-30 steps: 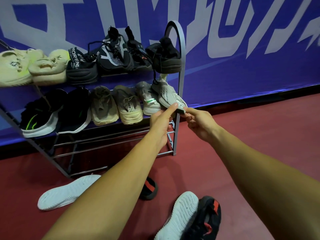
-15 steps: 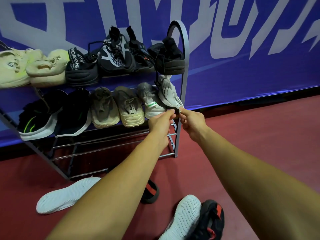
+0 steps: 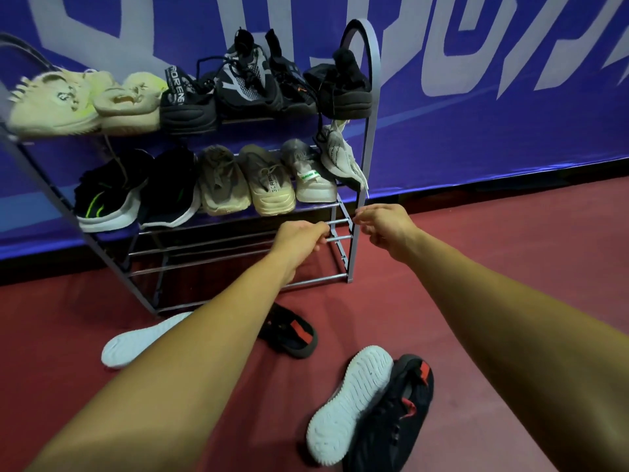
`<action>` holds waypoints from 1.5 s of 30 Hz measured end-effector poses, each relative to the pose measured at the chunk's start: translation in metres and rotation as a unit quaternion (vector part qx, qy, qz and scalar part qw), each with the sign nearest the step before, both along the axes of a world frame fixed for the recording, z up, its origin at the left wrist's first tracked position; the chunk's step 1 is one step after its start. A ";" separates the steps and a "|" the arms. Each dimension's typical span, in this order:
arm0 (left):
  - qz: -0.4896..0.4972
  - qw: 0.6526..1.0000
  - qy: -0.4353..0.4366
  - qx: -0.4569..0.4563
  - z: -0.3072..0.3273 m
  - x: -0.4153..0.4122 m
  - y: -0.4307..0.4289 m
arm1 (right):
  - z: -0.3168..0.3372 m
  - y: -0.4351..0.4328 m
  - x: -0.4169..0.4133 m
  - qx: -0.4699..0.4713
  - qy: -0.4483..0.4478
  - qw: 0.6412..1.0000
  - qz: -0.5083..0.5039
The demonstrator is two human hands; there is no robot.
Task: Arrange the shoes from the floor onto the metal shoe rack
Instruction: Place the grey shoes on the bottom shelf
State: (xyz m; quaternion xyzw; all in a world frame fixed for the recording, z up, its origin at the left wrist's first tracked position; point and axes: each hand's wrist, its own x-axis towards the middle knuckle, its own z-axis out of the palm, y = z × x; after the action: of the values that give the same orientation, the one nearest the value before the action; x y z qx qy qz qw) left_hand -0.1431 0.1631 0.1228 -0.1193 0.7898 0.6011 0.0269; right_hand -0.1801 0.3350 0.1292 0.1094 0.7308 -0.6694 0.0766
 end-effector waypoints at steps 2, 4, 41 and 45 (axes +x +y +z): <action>-0.003 1.000 -0.010 -0.012 -0.007 0.008 -0.003 | -0.005 -0.004 0.010 0.033 -0.005 0.999 0.023; -0.013 0.999 -0.020 -0.023 -0.019 0.015 -0.006 | -0.013 -0.005 0.022 0.085 -0.014 0.995 0.053; -0.300 0.860 -0.299 -0.286 -0.250 0.104 0.007 | -0.234 -0.003 0.118 0.543 -0.158 0.728 0.387; -0.296 0.861 -0.306 -0.278 -0.263 0.113 0.009 | -0.233 0.001 0.117 0.529 -0.170 0.733 0.392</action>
State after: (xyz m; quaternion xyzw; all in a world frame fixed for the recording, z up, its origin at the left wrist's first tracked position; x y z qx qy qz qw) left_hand -0.0302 0.1724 -0.1401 -0.0602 0.8741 0.2535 0.4099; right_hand -0.0630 0.3357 -0.1037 -0.0524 0.9198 -0.0555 0.3848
